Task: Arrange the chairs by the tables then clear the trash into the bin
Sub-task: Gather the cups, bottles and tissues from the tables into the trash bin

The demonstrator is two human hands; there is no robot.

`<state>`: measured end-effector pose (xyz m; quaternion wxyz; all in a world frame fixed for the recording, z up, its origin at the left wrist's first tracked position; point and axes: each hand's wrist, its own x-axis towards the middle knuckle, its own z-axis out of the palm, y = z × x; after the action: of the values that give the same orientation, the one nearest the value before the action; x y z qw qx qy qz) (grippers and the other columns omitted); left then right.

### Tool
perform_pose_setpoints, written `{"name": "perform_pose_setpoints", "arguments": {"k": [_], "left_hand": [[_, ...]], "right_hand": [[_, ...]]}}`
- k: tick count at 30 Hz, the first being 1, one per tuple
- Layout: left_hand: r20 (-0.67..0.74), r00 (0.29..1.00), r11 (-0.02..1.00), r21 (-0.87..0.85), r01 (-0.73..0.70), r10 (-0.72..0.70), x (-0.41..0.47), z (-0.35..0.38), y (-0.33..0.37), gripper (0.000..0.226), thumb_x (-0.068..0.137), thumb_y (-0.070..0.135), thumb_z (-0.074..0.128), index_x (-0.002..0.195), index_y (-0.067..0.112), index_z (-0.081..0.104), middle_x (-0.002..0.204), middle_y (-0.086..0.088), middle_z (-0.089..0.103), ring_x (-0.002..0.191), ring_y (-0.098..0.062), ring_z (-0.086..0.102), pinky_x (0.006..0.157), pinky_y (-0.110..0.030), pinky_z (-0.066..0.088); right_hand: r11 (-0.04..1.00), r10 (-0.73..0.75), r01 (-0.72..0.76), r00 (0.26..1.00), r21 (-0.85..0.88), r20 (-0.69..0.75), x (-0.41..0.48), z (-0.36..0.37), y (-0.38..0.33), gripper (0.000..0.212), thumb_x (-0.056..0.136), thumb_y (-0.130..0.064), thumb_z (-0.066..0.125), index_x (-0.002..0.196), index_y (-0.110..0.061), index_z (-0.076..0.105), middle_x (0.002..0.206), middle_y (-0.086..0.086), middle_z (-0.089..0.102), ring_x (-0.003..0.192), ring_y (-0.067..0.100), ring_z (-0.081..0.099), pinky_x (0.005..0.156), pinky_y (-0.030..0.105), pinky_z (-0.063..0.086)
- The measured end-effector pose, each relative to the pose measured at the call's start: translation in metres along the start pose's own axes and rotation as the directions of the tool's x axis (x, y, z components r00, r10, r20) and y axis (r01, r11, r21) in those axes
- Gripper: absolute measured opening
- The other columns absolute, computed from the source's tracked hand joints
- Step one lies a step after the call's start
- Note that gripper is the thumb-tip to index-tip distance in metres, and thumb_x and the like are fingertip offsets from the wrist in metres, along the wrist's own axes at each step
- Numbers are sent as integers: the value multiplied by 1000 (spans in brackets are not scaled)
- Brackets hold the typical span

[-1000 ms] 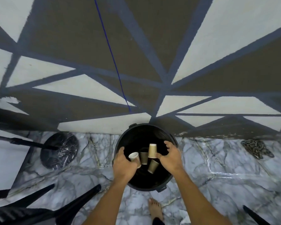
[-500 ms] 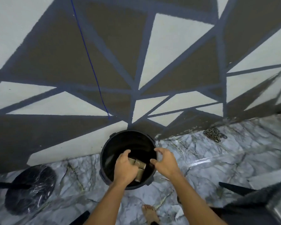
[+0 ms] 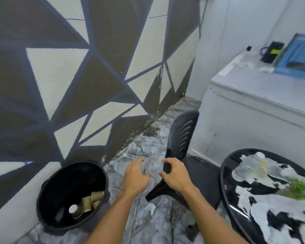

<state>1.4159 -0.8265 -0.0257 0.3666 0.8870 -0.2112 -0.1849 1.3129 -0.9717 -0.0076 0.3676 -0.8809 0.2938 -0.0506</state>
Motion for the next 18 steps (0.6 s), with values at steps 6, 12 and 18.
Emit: {"name": "perform_pose_setpoints", "arguments": {"k": [6,12,18], "left_hand": [[206,946,963,54,-265,249,-19,91,96,65,86,35,71,144,25,43,146,4,46,136,-18,41,110,-37,39],[327,859,895,74,-440,395,-57,183,188,67,85,35,72,144,22,45,146,4,48,135,-18,43,111,-35,39],[463,766,853,38,-521,447,-107,273,256,64,85,32,69,144,24,45,145,5,48,134,-17,44,107,-33,40]], "right_hand": [[982,183,-189,960,-10,-213,-66,-93,93,51,82,-34,73,130,-25,58,134,-7,55,124,13,51,105,29,41],[928,370,-364,868,83,-332,-139,-165,187,49,81,-32,73,127,-24,60,129,-4,57,120,18,55,100,31,45],[885,461,-450,809,119,-365,-194,-221,270,50,86,-34,68,133,-26,54,141,-6,49,124,14,50,104,31,40]]}}
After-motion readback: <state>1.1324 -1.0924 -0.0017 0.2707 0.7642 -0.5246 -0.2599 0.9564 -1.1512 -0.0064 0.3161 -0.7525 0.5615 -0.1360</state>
